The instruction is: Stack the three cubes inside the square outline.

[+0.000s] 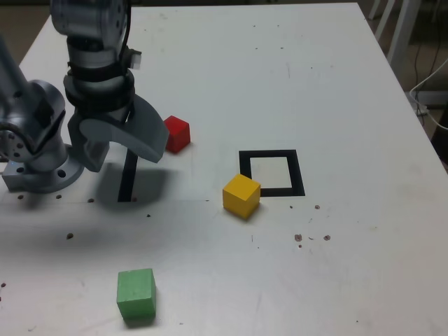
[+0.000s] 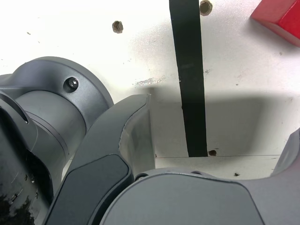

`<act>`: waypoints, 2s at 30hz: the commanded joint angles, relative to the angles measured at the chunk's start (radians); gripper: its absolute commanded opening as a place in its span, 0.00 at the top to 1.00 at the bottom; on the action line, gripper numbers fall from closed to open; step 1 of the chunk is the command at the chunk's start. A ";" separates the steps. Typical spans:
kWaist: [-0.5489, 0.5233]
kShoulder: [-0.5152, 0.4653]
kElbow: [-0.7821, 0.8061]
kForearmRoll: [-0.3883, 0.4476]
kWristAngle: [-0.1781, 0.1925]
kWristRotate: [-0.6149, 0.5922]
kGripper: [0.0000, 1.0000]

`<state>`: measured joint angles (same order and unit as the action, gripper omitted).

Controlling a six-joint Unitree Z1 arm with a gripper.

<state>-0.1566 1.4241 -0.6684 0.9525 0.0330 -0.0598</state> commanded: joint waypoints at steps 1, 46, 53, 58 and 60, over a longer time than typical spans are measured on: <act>0.002 -0.002 0.003 -0.005 0.003 -0.002 0.01; 0.124 0.082 -0.130 0.035 0.194 0.400 0.01; 0.161 0.097 -0.152 0.056 0.203 0.502 0.02; 0.179 0.112 -0.172 0.063 0.206 0.565 0.03; 0.183 0.120 -0.181 0.065 0.206 0.587 0.03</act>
<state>0.0221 1.5339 -0.8411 1.0147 0.2376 0.5140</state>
